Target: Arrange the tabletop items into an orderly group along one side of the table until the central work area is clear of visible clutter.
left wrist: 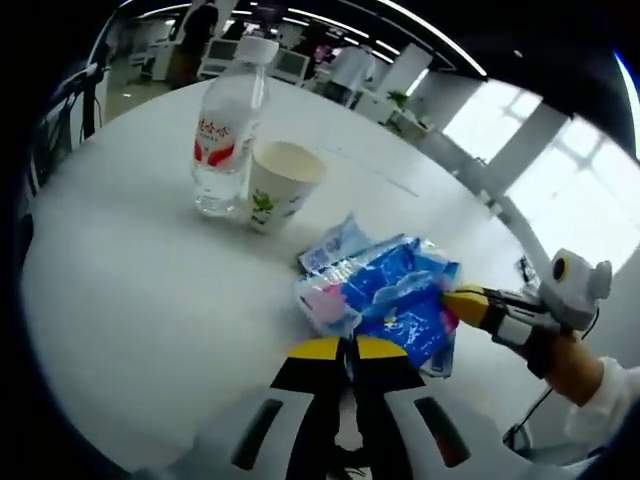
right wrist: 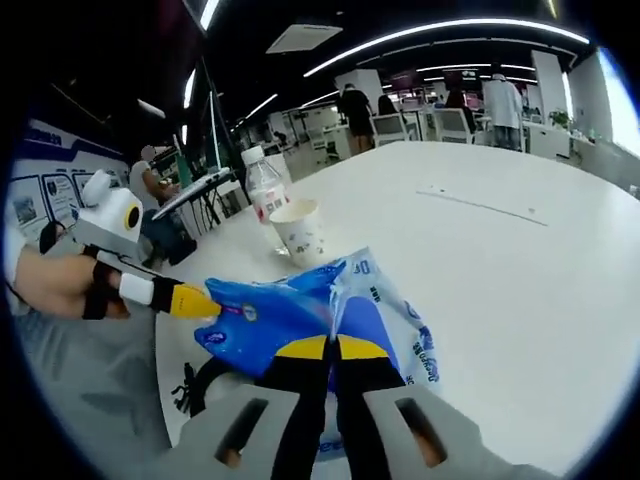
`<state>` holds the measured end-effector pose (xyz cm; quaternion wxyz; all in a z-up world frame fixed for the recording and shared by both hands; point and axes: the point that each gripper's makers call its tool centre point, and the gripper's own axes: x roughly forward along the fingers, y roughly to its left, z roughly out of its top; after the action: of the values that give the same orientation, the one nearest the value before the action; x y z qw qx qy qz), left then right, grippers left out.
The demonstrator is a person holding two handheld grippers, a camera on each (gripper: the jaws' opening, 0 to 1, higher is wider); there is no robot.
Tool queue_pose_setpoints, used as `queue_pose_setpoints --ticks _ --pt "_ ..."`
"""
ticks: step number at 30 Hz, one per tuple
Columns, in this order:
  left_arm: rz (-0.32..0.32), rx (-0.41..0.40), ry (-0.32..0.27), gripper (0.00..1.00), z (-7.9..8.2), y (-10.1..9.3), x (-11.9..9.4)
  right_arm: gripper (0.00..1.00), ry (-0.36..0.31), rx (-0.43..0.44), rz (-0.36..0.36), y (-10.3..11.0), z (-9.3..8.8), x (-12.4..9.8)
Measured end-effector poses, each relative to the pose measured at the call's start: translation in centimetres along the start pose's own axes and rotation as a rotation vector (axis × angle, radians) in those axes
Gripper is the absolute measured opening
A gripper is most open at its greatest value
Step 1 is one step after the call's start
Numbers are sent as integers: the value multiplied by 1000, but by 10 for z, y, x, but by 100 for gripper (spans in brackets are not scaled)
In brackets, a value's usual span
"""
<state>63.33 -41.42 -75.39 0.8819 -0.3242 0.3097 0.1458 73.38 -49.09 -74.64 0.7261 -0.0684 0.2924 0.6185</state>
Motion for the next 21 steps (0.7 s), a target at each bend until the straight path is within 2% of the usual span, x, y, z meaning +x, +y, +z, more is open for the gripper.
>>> queue_pose_setpoints --ticks 2,9,13,21 --pt "-7 69 3 0 2 -6 1 0 -7 4 -9 -3 1 -5" --pt "-36 131 3 0 9 -29 9 0 -26 29 -52 -22 0 -21" --pt "-58 197 6 0 13 -46 18 0 -48 45 -87 -37 5 -36" --pt "-117 192 10 0 10 -76 29 0 -70 70 -143 -57 1 -60"
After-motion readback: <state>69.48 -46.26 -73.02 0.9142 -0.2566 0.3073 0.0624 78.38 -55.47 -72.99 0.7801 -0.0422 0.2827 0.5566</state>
